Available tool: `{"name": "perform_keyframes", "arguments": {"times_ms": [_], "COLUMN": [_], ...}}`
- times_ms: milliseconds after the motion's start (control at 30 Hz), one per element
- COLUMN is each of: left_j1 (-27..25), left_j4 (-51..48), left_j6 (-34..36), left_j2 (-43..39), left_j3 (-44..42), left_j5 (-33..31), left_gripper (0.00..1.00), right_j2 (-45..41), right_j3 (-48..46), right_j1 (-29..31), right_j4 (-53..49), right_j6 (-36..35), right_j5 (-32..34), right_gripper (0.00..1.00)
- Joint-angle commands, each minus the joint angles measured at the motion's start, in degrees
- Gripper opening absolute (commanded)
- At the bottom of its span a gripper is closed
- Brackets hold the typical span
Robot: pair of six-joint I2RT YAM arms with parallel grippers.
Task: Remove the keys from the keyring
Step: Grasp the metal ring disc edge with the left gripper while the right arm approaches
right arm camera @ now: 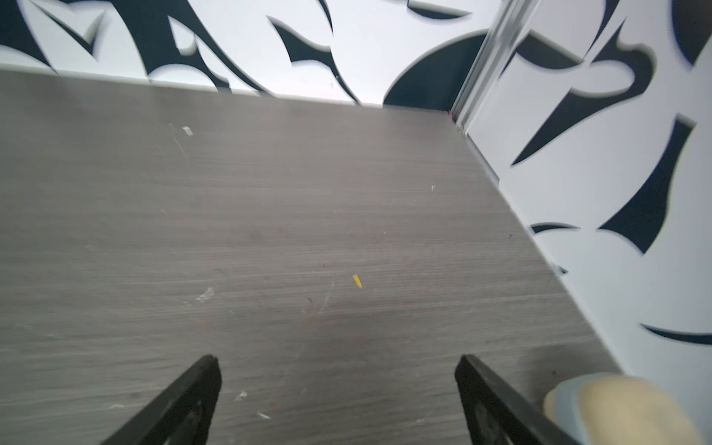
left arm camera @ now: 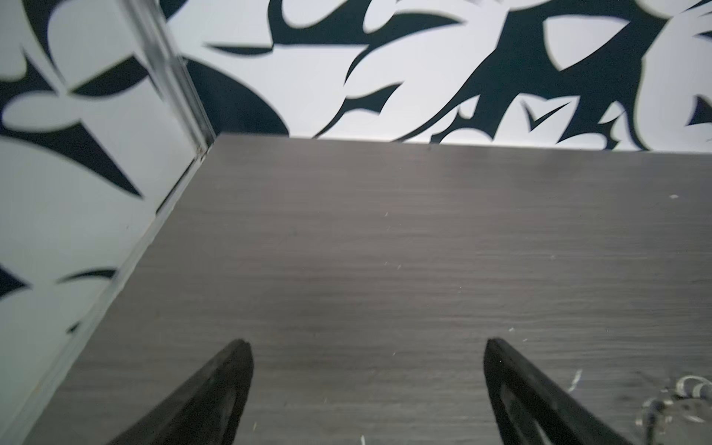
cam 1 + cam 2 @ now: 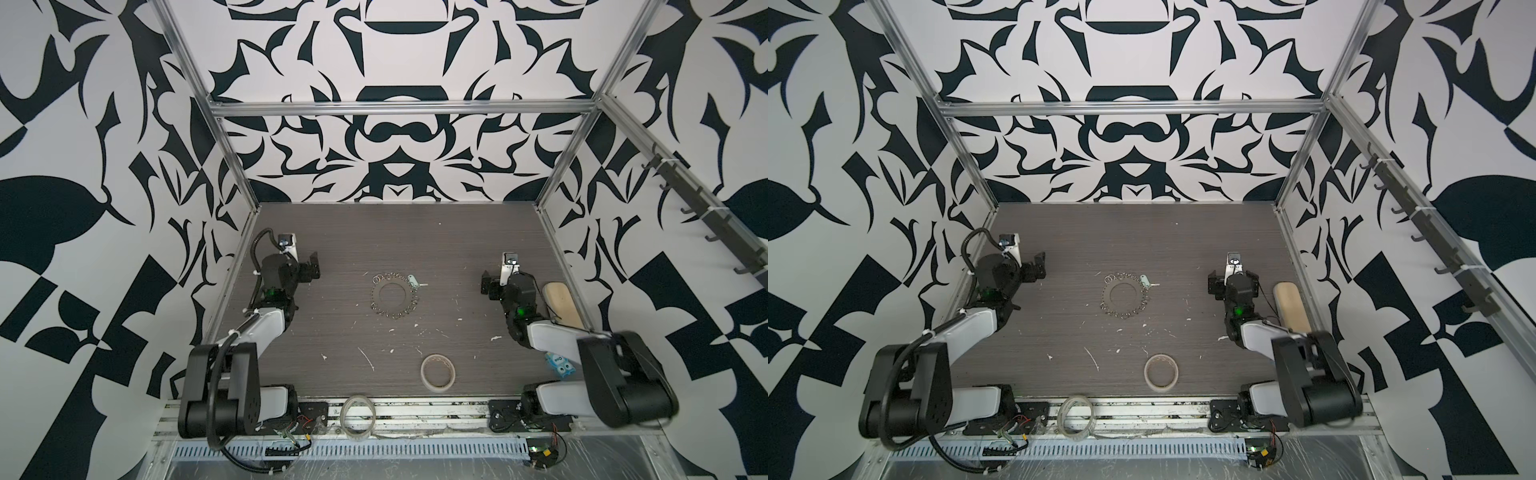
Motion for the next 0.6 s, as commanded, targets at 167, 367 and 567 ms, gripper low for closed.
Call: {"name": "perform_keyframes", "arguments": {"times_ms": [167,367,567], "left_j1": [-12.1,-25.7,-31.6], "left_j4": [-36.2,-41.6,-44.7], "left_j6": [-7.2,-8.4,-11.6], "left_j2": [2.5,13.1,25.3], "left_j3": [19.0,28.0,37.5], "left_j5": [9.0,12.3,19.4], "left_gripper": [0.89,0.77,0.65], "right_j2": [-13.4,-9.6,-4.5], "right_j3": [12.8,14.9,16.1], "right_j1": [4.3,5.2,5.2], "right_j4": [-35.7,-39.3,-37.3], "right_j6": [14.4,19.8,21.0], "right_j5": [-13.6,-21.5,-25.6], "right_gripper": [0.97,0.96,0.96]}}
